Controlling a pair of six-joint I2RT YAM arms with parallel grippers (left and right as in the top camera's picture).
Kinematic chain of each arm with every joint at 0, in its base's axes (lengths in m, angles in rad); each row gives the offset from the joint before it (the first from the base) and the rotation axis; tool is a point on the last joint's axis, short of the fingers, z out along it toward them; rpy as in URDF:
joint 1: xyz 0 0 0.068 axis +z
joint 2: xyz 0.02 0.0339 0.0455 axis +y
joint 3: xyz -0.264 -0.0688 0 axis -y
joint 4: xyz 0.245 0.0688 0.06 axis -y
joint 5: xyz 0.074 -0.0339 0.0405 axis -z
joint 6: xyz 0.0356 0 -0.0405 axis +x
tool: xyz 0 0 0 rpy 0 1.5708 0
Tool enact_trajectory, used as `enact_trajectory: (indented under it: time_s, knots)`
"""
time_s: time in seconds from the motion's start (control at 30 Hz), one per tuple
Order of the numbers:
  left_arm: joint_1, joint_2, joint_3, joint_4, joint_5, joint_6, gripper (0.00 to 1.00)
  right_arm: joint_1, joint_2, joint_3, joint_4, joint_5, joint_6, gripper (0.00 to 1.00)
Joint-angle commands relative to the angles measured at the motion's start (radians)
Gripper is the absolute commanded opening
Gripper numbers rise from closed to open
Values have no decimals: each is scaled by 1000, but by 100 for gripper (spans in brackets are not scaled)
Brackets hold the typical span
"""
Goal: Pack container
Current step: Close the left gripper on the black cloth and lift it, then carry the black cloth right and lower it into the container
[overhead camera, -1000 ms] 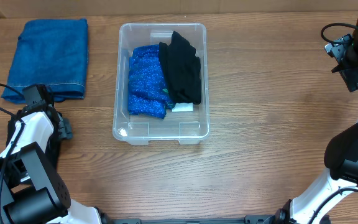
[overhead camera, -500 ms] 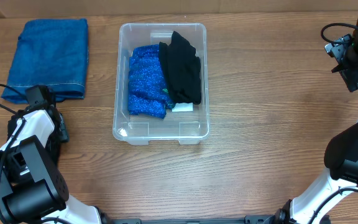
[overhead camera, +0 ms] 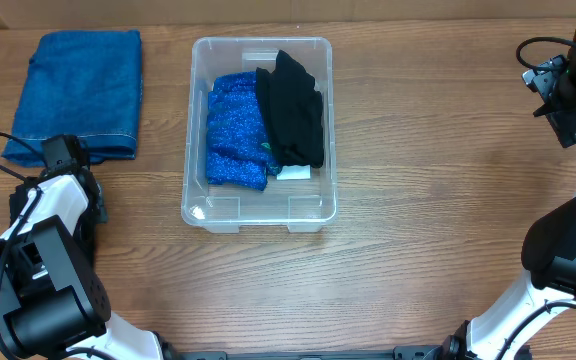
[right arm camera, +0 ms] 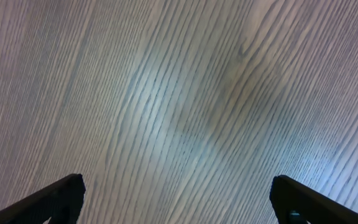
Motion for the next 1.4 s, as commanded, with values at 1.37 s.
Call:
enact_trajectory:
  time_s: [1.37]
  knots:
    - [-656,-247,791,-437,681,79,4,-1,0,1,4,8,4,100]
